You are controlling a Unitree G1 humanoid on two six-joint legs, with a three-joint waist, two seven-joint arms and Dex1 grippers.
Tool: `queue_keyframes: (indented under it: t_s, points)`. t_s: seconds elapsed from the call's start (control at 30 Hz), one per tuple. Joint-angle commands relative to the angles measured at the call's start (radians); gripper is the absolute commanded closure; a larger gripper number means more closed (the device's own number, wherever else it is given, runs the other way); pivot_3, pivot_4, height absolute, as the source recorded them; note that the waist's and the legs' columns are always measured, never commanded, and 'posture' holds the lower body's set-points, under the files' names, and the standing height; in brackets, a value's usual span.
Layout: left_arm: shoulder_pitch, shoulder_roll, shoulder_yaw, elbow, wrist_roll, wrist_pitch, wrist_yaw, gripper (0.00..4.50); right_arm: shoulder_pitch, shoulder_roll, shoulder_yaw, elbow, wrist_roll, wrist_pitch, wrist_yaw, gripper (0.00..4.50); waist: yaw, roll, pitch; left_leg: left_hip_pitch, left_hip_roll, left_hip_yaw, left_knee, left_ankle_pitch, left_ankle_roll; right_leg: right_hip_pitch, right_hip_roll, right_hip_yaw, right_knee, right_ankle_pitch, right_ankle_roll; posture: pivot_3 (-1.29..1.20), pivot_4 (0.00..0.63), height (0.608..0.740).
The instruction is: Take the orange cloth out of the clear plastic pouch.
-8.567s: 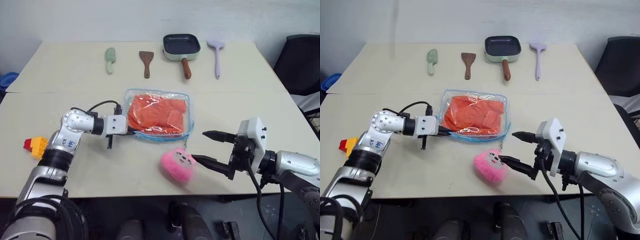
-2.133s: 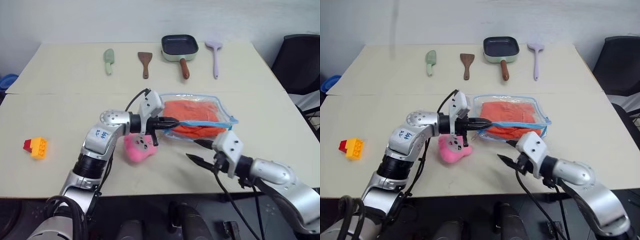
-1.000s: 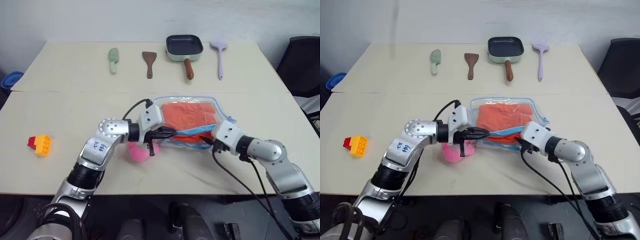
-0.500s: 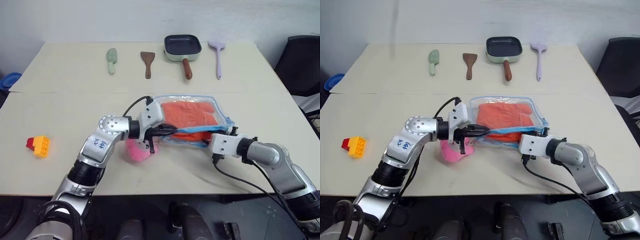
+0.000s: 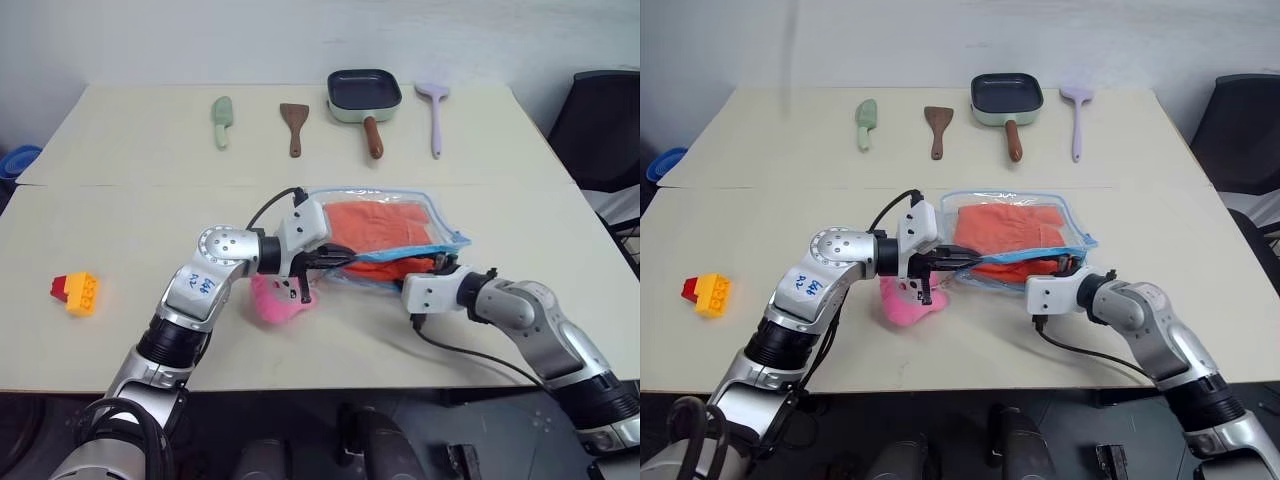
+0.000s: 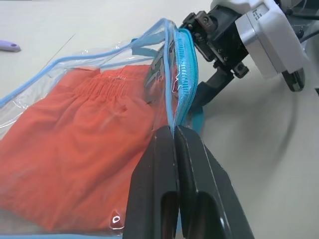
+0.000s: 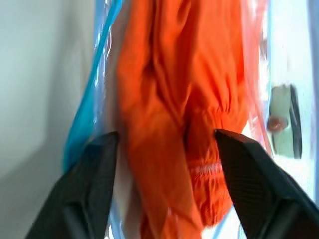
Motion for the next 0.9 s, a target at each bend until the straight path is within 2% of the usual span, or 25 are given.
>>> queue_keyframes:
  t_s: [0.03, 0.27, 0.37, 0.57, 0.7, 0.8, 0.83, 0.9]
  points:
    - [-0.022, -0.005, 0.011, -0.018, -0.010, -0.008, -0.005, 4.50, -0.028, 0.028, 0.024, 0.024, -0.029, -0.020, -0.022, 1.50, -0.001, 0.000, 0.000, 0.000, 0.000, 0.000, 0.000, 0.000, 0.000, 0.000, 0.000, 0.000, 0.000, 0.000, 0.000, 0.00, 0.150, 0.740]
    - [-0.025, -0.013, 0.011, -0.019, -0.015, -0.002, -0.004, 4.50, -0.100, 0.081, 0.079, 0.094, -0.098, -0.043, -0.045, 1.50, -0.009, 0.000, 0.000, 0.000, 0.000, 0.000, 0.000, 0.000, 0.000, 0.000, 0.000, 0.000, 0.000, 0.000, 0.000, 0.00, 0.150, 0.740]
    - [-0.029, -0.016, 0.013, -0.015, -0.017, 0.000, -0.003, 4.50, -0.145, 0.113, 0.116, 0.182, -0.152, -0.052, -0.078, 1.50, -0.017, 0.000, 0.000, 0.000, 0.000, 0.000, 0.000, 0.000, 0.000, 0.000, 0.000, 0.000, 0.001, 0.000, 0.000, 0.00, 0.150, 0.740]
    - [-0.036, -0.023, 0.019, -0.004, -0.016, 0.002, 0.000, 4.50, -0.223, 0.187, 0.145, 0.342, -0.159, -0.050, -0.107, 1.50, -0.024, 0.000, 0.000, 0.002, 0.000, 0.000, 0.000, 0.001, -0.001, 0.000, 0.000, 0.001, 0.002, 0.000, 0.000, 0.00, 0.150, 0.740]
    - [-0.039, -0.022, 0.022, 0.007, -0.009, -0.004, 0.006, 4.50, -0.245, 0.198, 0.162, 0.398, -0.142, -0.075, -0.075, 2.42, -0.023, 0.000, 0.000, 0.002, 0.000, 0.000, 0.000, 0.001, -0.001, 0.001, 0.000, 0.001, 0.002, 0.000, -0.001, 0.00, 0.150, 0.740]
    - [-0.043, -0.019, 0.026, 0.039, 0.014, -0.018, 0.029, 4.50, -0.227, 0.172, 0.151, 0.364, -0.114, -0.092, -0.040, 3.52, -0.023, 0.000, 0.000, 0.002, 0.000, 0.000, 0.000, 0.001, -0.001, 0.001, -0.001, 0.001, 0.002, 0.000, -0.001, 0.00, 0.150, 0.740]
    - [-0.046, -0.019, 0.027, 0.053, 0.024, -0.025, 0.041, 4.50, -0.212, 0.156, 0.147, 0.339, -0.100, -0.096, -0.015, 3.66, -0.022, 0.000, 0.000, 0.002, 0.000, -0.001, 0.000, 0.001, -0.001, 0.001, -0.001, 0.001, 0.002, 0.000, -0.001, 0.00, 0.150, 0.740]
    - [-0.049, -0.023, 0.034, 0.065, 0.028, -0.025, 0.059, 4.50, -0.179, 0.122, 0.135, 0.278, -0.075, -0.096, 0.026, 4.36, -0.016, 0.000, 0.000, 0.002, 0.000, -0.001, 0.000, 0.001, -0.001, 0.001, -0.001, 0.001, 0.002, 0.000, -0.001, 0.00, 0.150, 0.740]
